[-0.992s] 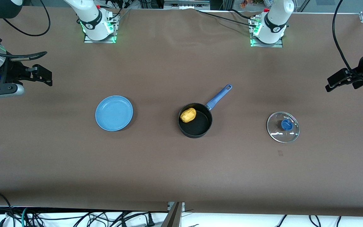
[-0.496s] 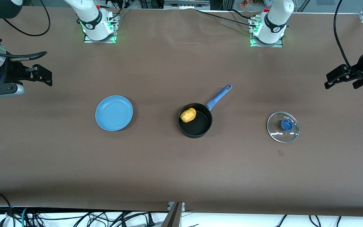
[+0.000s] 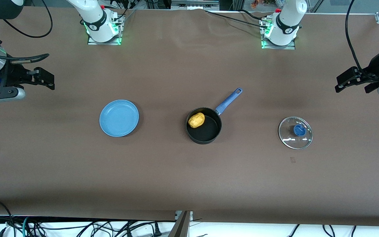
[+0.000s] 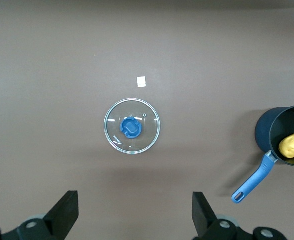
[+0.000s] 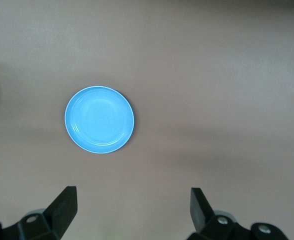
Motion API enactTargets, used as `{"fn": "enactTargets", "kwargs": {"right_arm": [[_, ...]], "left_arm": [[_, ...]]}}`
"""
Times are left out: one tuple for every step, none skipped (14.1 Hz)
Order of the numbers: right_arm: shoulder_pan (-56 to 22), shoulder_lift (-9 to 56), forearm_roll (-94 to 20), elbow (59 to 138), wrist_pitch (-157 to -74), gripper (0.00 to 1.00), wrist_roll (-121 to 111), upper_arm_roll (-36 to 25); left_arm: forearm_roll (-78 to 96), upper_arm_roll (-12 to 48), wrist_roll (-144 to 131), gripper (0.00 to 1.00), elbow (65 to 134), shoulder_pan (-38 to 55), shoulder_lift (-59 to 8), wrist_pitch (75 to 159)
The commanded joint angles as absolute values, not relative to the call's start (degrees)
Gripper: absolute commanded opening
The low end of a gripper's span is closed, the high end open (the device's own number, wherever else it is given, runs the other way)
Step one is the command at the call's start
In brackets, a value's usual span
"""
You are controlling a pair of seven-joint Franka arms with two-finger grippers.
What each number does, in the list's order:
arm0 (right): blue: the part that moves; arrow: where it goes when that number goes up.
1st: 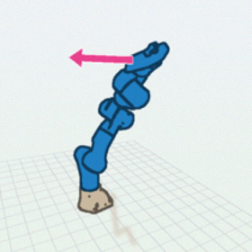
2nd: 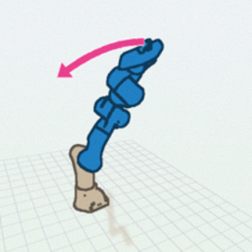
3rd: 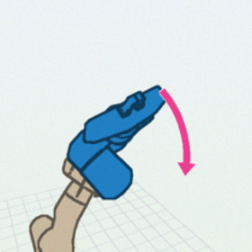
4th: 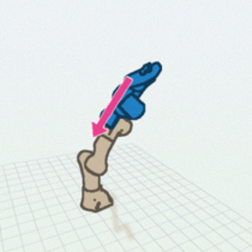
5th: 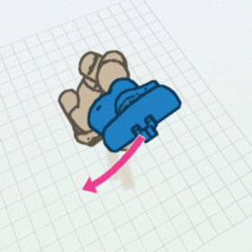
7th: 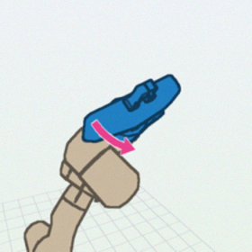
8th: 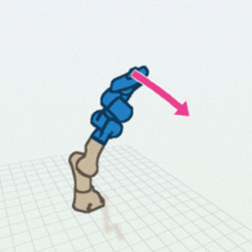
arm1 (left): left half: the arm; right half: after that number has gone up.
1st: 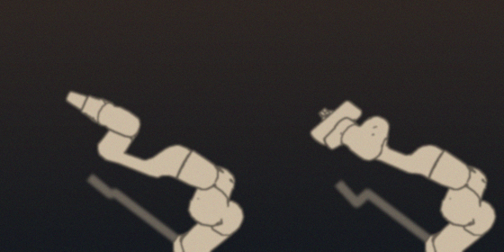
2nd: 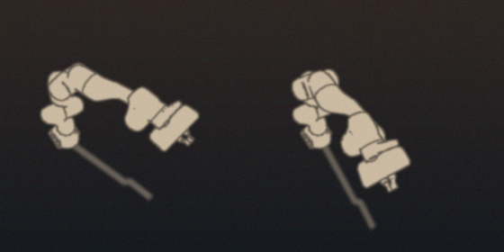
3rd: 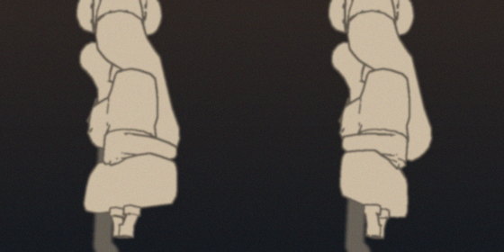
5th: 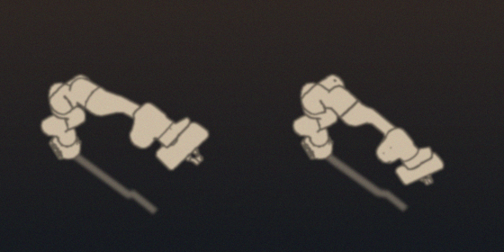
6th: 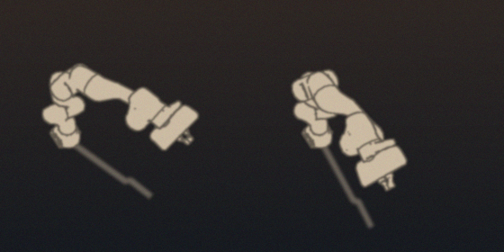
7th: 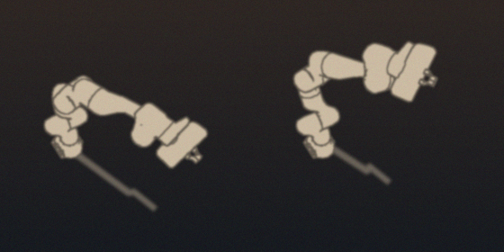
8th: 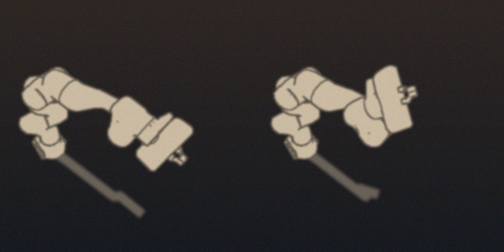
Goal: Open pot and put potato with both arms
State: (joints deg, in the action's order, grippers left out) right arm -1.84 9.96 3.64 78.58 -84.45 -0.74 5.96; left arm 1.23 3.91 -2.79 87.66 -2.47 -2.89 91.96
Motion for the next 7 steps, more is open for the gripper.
{"fn": "enactTargets", "kwargs": {"right_arm": [[-1.41,9.49,4.48,79.01,-84.64,1.0,-1.49,6.5],[-1.41,9.49,4.48,79.01,-84.64,1.0,-1.49,6.5],[-1.41,9.49,4.48,79.01,-84.64,1.0,-1.49,6.5],[-1.41,9.49,4.48,79.01,-84.64,1.0,-1.49,6.5],[-1.41,9.49,4.48,79.01,-84.64,1.0,-1.49,6.5],[-1.41,9.49,4.48,79.01,-84.64,1.0,-1.49,6.5],[-1.41,9.49,4.48,79.01,-84.64,1.0,-1.49,6.5]], "left_arm": [[1.76,3.87,-0.7,1.0,87.1,-2.73,-3.87,91.67],[1.76,3.95,-0.79,1.0,87.19,-2.64,-3.87,91.67],[1.76,4.04,-0.88,1.0,87.1,-2.64,-3.78,91.67],[1.76,4.04,-0.97,1.0,87.1,-2.64,-3.78,91.58],[1.76,4.04,-0.97,1.0,87.1,-2.64,-3.78,91.58],[1.76,3.96,-0.97,1.0,87.1,-2.64,-3.78,91.67],[1.67,3.96,-0.62,1.0,87.1,-2.9,-3.87,91.67]]}}
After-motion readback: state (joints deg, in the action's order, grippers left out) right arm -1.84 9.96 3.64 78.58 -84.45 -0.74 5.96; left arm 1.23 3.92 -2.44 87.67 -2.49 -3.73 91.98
